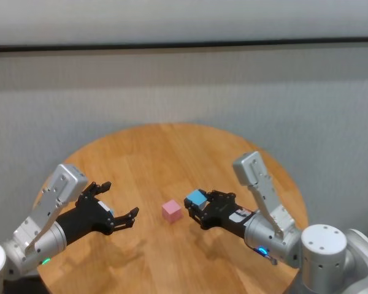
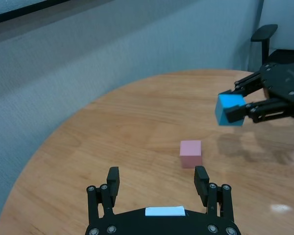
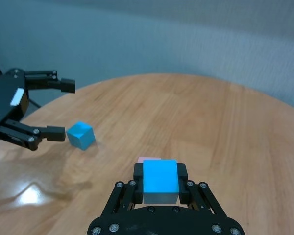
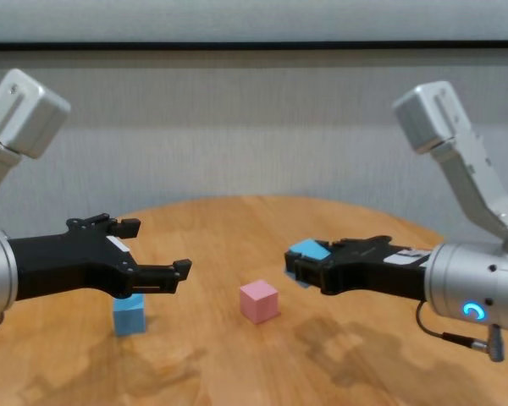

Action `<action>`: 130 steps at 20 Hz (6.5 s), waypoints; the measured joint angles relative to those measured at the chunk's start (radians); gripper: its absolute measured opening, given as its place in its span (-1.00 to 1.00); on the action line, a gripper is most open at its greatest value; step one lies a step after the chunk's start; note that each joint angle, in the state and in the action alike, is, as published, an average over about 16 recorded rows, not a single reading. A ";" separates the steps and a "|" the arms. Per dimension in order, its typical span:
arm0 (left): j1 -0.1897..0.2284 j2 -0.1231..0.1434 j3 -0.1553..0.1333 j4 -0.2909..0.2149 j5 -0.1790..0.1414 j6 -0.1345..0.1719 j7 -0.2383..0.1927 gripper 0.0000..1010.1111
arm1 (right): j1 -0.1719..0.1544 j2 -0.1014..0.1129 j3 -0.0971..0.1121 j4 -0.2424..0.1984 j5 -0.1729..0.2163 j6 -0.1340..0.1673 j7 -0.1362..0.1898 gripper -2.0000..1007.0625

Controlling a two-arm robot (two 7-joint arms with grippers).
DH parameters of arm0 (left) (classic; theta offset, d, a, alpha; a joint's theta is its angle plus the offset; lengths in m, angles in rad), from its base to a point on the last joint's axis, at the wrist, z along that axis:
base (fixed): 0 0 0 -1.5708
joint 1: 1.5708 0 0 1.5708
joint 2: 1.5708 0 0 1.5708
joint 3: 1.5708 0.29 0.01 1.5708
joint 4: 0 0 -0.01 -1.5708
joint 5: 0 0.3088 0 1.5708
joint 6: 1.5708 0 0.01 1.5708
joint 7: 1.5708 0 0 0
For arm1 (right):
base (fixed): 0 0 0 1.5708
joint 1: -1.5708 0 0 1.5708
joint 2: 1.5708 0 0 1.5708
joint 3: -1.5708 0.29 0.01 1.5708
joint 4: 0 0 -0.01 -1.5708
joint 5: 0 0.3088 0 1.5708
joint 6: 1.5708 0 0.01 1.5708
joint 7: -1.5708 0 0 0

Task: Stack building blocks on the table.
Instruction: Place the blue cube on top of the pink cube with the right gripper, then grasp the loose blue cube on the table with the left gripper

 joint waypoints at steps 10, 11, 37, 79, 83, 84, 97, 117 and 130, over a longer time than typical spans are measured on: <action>0.000 0.000 0.000 0.000 0.000 0.000 0.000 0.98 | 0.078 -0.035 -0.053 0.120 -0.026 -0.037 0.029 -0.26; 0.000 0.000 0.000 0.000 0.000 0.000 0.000 0.98 | 0.085 -0.039 -0.056 0.132 -0.028 -0.041 0.031 -0.26; 0.000 0.000 0.000 0.000 0.000 0.000 0.000 0.98 | 0.190 -0.123 -0.073 0.325 -0.071 -0.090 0.036 -0.26; 0.000 0.000 0.000 0.000 0.000 0.000 0.000 0.98 | 0.188 -0.152 -0.051 0.328 -0.100 -0.038 0.010 -0.18; 0.000 0.000 0.000 0.000 0.000 0.000 0.000 0.98 | 0.185 -0.152 -0.047 0.322 -0.098 -0.036 0.006 -0.05; 0.000 0.000 0.000 0.000 0.000 0.000 0.000 0.98 | 0.185 -0.152 -0.046 0.319 -0.098 -0.036 0.004 0.00; 0.000 0.000 0.000 0.000 0.000 0.000 0.000 0.98 | 0.159 -0.118 -0.003 0.214 -0.073 -0.026 -0.021 0.73; 0.000 0.000 0.000 0.000 0.000 0.000 0.000 0.99 | 0.018 0.029 0.148 0.032 -0.027 0.018 -0.104 0.99; 0.028 0.001 -0.007 -0.033 0.007 0.038 0.030 0.98 | 0.004 0.040 0.155 0.029 -0.027 0.012 -0.100 0.99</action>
